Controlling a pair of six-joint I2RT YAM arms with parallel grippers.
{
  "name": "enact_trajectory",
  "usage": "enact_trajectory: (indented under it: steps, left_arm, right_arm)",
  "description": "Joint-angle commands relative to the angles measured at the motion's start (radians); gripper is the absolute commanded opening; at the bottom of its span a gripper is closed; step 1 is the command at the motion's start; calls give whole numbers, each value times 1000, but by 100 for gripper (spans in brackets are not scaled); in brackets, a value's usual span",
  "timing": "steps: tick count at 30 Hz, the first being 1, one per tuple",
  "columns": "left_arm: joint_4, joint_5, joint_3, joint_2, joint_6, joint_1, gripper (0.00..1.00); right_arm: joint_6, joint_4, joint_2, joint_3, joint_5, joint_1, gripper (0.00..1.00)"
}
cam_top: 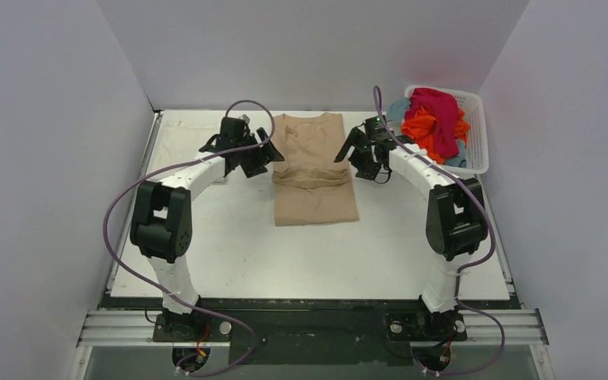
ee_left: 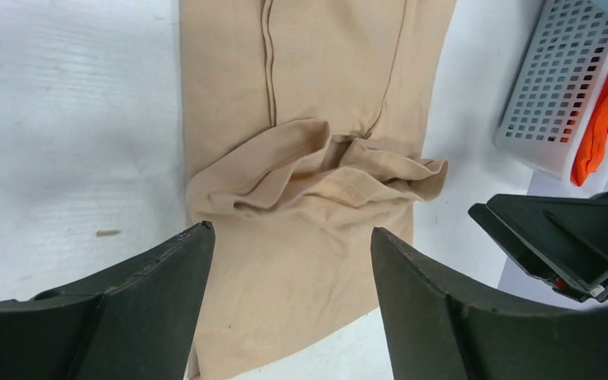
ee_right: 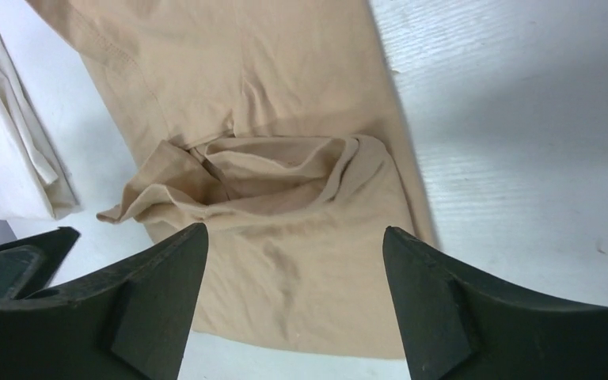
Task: Fold and stack the t-shirts
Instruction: Fold the folded rectangular tshirt in 1/3 of the way
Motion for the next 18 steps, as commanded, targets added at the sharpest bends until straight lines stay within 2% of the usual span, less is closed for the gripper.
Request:
enact_trajectory:
  steps: [1,4,8,12,18]
  left_arm:
    - [-59,-114,-53,-176,26,-3,83]
    - [-74,-143,-164,-292,18,-15,85]
    - [-78,-141,-323,-393,12,-42,87]
    - [-65,-110,-454,-446,2,-62,88]
    - [-36,-81,-535,-451,-14,-68,90]
  right_arm:
    - [-59,-48,-180,-74,41,3,77]
    - [-101,-26,-239,-192,-4,44,77]
    - [-160,-16,-226,-233,-64,139,77]
    - [-193,-2,-117,-161,-69,203,75]
    - [-230,-3,115,76,-20,206,72]
